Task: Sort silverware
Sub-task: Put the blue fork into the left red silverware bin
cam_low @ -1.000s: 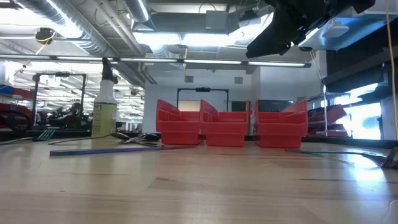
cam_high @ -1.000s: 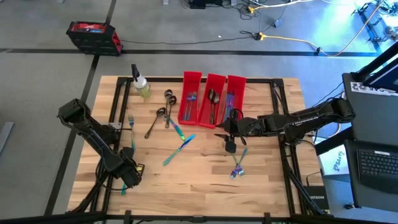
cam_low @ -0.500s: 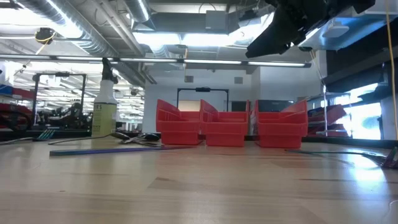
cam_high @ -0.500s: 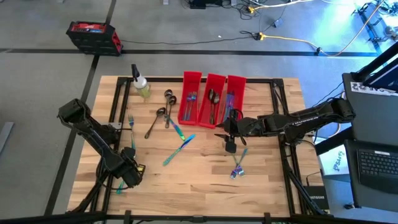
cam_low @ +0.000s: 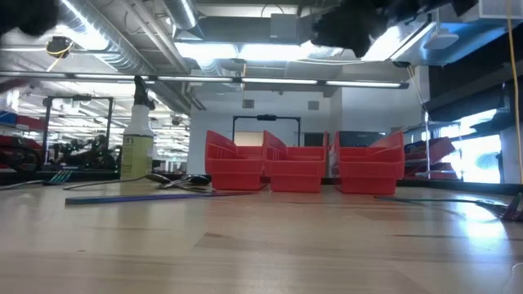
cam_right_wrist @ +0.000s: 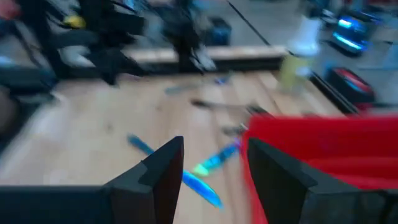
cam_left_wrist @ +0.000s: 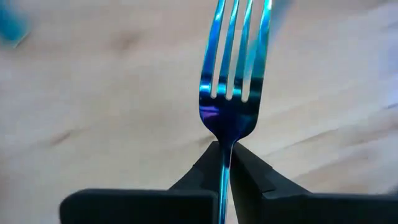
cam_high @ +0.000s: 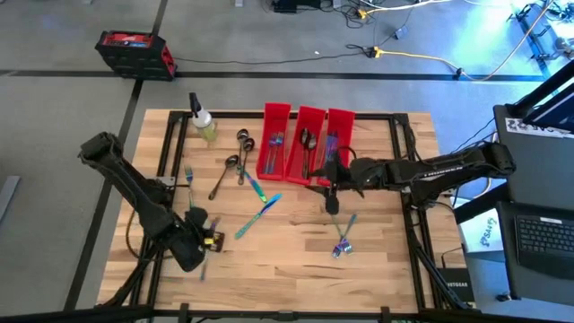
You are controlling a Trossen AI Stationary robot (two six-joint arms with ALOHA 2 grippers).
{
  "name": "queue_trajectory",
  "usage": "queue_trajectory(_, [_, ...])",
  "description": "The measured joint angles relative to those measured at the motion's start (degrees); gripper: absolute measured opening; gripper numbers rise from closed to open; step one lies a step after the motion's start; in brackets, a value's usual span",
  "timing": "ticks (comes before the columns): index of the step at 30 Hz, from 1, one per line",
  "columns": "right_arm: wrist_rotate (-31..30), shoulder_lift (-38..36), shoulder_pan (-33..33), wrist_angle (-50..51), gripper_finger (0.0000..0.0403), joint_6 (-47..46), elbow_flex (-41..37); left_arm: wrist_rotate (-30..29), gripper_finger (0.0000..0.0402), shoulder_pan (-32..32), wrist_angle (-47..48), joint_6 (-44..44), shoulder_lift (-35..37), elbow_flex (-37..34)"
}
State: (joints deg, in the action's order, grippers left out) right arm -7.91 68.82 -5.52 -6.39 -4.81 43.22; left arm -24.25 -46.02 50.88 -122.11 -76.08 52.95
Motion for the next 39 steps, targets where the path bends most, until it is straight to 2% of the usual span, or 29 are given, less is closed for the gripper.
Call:
queue_trajectory(4, [12.18,0.00,1.48,-8.08,0.0163,-0.15,-0.30,-22.10,0.0000,-0.11,0.85,1.91,4.56,2.51])
queue_trajectory(6, [18.03,0.00,2.98,-12.51,0.0163,-4.23,-2.00,-32.10,0.0000,-0.03,1.07,5.11,6.25,2.85])
queue_trajectory(8, [22.27,0.16,4.45,-21.24,0.0163,-9.94,-5.80,-42.45,0.0000,0.02,0.19,9.96,7.92,3.00])
queue_trajectory(11, [21.87,1.30,5.22,-39.72,0.0163,-20.15,-13.05,-55.99,0.0000,-0.11,-1.53,16.94,8.81,3.06])
queue_trajectory(14, [16.77,3.66,6.10,-57.66,0.0163,-30.50,-18.49,-63.68,0.0000,0.45,-2.99,21.55,8.68,3.06])
queue_trajectory(17, [14.71,7.36,5.94,-65.68,0.0163,-36.57,-18.78,-65.79,0.0000,1.89,-3.61,21.51,8.70,2.88])
queue_trajectory(24, [26.58,17.57,5.97,-65.79,0.0163,-36.08,-7.67,-65.77,0.0000,4.46,-4.06,21.95,8.59,2.80])
queue_trajectory(26, [27.69,18.54,6.66,-64.83,0.0163,-34.53,-5.72,-65.75,0.0000,4.44,-3.92,22.11,8.59,3.02])
queue_trajectory(28, [27.40,18.47,6.80,-61.22,0.0163,-31.84,-3.99,-65.79,0.0000,4.39,-4.24,22.57,8.59,3.45])
queue_trajectory(31, [24.81,18.64,6.69,-48.47,0.0163,-23.35,-0.37,-65.77,0.0000,4.49,-4.92,23.34,8.61,3.45])
queue_trajectory(35, [19.35,21.60,6.70,-35.56,0.0163,-18.40,8.65,-65.24,0.0000,5.19,-6.90,26.45,8.61,3.45])
queue_trajectory(37, [20.39,24.20,7.16,-33.52,0.0163,-17.72,13.33,-64.45,0.0000,5.34,-7.90,27.84,8.61,3.45])
queue_trajectory(39, [23.93,27.03,7.37,-31.29,0.0163,-17.67,18.09,-64.17,0.0000,5.49,-9.43,29.31,8.61,3.45])
